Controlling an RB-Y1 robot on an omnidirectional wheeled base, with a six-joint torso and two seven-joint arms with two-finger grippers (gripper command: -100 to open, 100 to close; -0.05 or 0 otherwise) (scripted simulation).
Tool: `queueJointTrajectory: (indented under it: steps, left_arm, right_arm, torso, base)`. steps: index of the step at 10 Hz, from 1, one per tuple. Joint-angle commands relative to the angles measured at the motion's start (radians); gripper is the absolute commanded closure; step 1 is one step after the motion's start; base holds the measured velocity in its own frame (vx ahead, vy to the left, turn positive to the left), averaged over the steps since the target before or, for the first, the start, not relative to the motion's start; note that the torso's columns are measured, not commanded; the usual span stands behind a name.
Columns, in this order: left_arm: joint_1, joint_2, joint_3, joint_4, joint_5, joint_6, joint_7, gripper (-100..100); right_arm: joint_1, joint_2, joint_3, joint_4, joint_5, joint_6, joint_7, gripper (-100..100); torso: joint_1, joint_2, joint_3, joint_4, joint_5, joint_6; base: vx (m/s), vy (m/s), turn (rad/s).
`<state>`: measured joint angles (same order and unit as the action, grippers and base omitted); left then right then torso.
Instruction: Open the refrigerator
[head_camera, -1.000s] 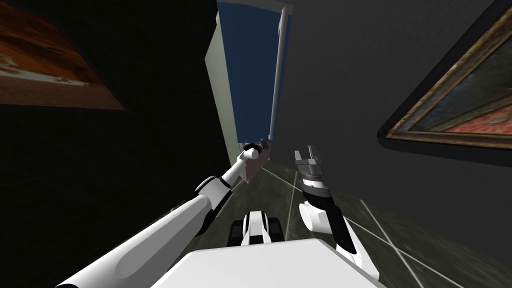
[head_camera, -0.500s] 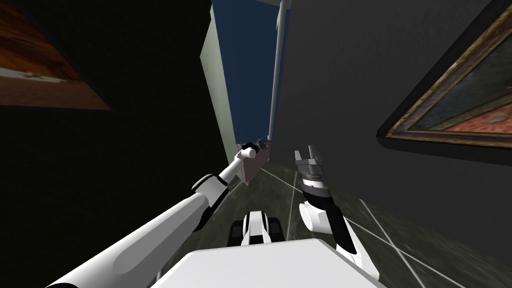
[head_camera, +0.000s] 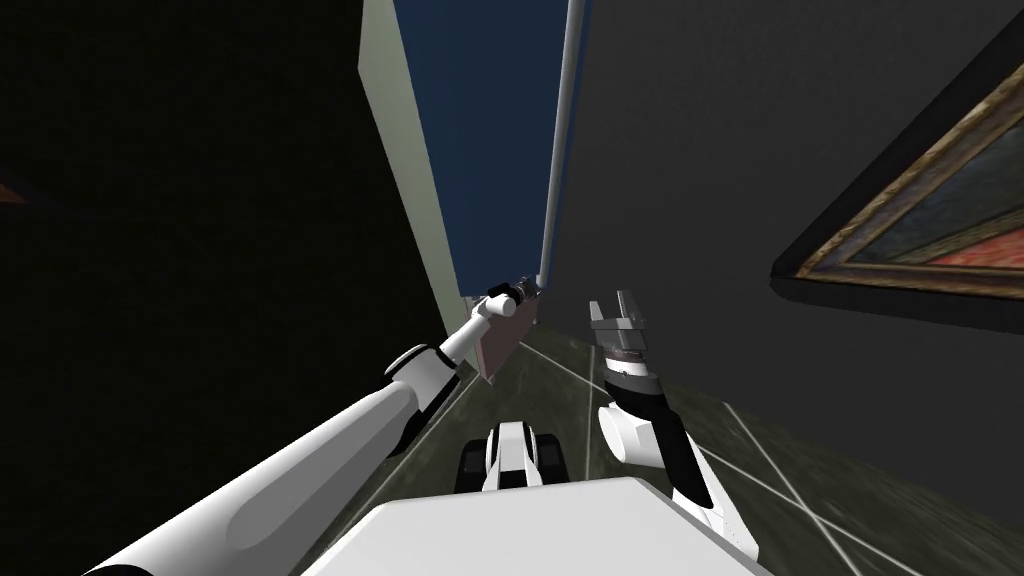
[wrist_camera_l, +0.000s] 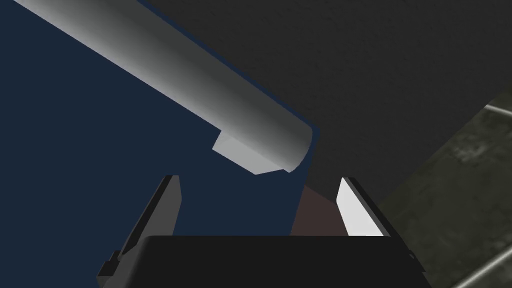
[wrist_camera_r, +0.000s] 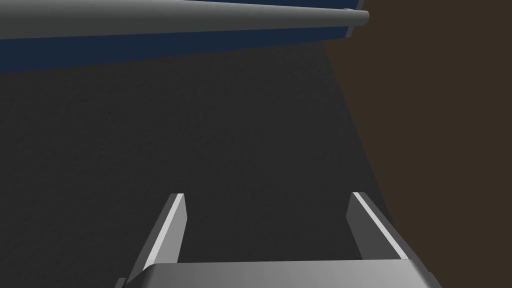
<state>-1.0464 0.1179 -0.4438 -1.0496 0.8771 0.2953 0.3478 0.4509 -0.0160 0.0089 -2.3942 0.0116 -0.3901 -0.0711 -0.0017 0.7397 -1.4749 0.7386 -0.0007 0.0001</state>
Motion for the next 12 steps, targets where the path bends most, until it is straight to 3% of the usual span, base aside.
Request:
queueJointTrajectory:
  steps: [1,2,5,6,7,8,9,10,11,12]
  left_arm:
    - [-0.009,-0.023,-0.037,-0.005,-0.007,-0.004,-0.032,-100]
    - [-0.009,-0.049,-0.043,-0.006,-0.011,-0.003,-0.038,-100]
    - [-0.021,-0.038,-0.035,-0.004,-0.011,0.004,-0.029,-100]
    - [-0.021,-0.037,-0.035,-0.002,-0.010,0.005,-0.029,100]
    - [-0.009,-0.019,-0.029,-0.016,-0.060,0.014,0.021,100]
    - [-0.009,-0.019,-0.029,-0.016,-0.071,0.014,0.032,100]
    - [0.001,-0.001,-0.021,-0.031,-0.118,0.022,0.070,100]
    - [0.001,-0.001,-0.021,-0.031,-0.132,0.022,0.092,100]
    - [0.010,0.017,-0.013,-0.046,-0.176,0.030,0.127,100]
    - [0.010,0.017,-0.013,-0.046,-0.194,0.030,0.152,100]
  right_arm:
    - [0.000,0.000,0.000,0.000,0.000,0.000,0.000,0]
    - [0.000,0.000,0.000,0.000,0.000,0.000,0.000,0]
    - [0.000,0.000,0.000,0.000,0.000,0.000,0.000,0]
    - [0.000,0.000,0.000,0.000,0.000,0.000,0.000,0]
    - [0.000,0.000,0.000,0.000,0.000,0.000,0.000,0]
    - [-0.001,0.000,0.000,0.000,0.000,0.000,0.000,0]
    - [-0.001,0.000,0.000,0.000,0.000,0.000,0.000,0]
    - [-0.001,0.000,0.000,0.000,0.000,0.000,0.000,0]
    - [-0.001,0.000,0.000,0.000,0.000,0.000,0.000,0]
    - [-0.001,0.000,0.000,0.000,0.000,0.000,0.000,0]
  torso:
    - [0.004,0.000,0.000,0.000,0.001,0.000]
    - [0.004,-0.002,-0.001,0.000,0.002,0.000]
    - [-0.004,0.000,0.000,0.000,-0.001,0.000]
    - [-0.001,0.001,0.000,0.001,0.000,0.001]
    - [0.003,0.002,0.001,0.002,0.002,0.000]
    - [0.004,0.005,0.003,0.000,0.001,0.005]
    - [0.002,0.004,0.003,0.001,0.000,0.003]
    - [0.000,0.004,0.002,0.001,0.000,0.004]
    - [-0.001,0.002,0.001,0.001,0.000,0.000]
    - [0.002,0.001,0.001,0.001,0.001,0.000]
  base:
    - [0.261,0.071,-0.114]
    - [0.222,0.043,-0.059]
    - [0.070,-0.031,0.002]
    - [0.006,-0.006,-0.004]
    - [-0.006,0.071,-0.319]
    - [-0.012,0.120,-0.261]
    - [-0.043,0.139,-0.402]
    - [-0.064,0.119,-0.194]
    - [-0.063,0.116,-0.287]
    - [-0.047,0.096,-0.206]
